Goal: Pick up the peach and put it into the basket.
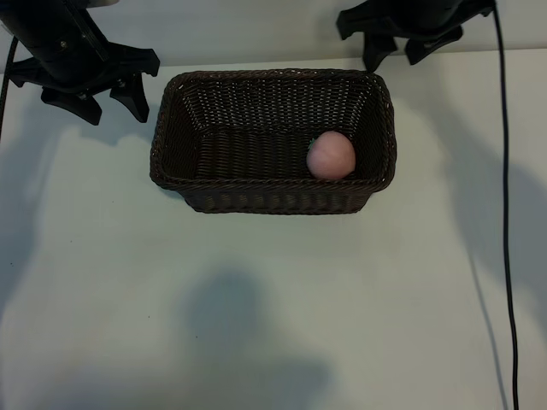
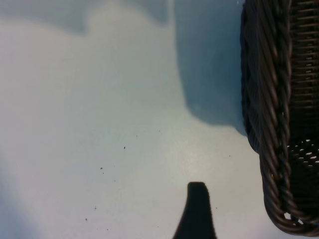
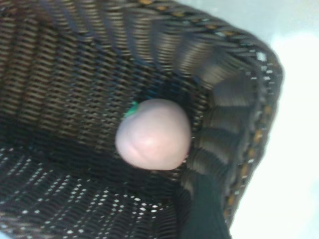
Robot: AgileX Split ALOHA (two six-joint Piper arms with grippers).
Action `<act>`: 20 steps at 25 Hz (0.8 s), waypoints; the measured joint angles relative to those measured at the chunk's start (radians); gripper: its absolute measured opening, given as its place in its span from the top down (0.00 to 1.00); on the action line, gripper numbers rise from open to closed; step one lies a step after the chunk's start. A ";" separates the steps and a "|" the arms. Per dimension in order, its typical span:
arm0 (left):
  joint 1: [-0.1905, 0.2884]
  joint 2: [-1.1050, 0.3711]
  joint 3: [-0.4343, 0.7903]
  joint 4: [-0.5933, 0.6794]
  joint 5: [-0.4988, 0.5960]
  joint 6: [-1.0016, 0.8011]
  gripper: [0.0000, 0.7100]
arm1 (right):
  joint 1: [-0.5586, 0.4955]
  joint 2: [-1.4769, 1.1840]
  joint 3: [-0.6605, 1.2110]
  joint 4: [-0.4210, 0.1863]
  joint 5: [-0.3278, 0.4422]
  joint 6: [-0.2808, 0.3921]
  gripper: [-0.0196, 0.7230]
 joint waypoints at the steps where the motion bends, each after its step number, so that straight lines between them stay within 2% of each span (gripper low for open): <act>1: 0.000 0.000 0.000 0.000 0.000 0.000 0.16 | -0.008 0.000 0.000 0.001 0.000 0.000 0.27; 14: 0.000 0.000 0.000 0.000 0.000 0.000 0.16 | -0.019 0.000 0.000 -0.001 0.000 -0.008 0.27; 20: 0.000 0.000 0.000 0.000 0.000 0.000 0.16 | -0.019 0.000 0.000 -0.022 0.000 -0.012 0.27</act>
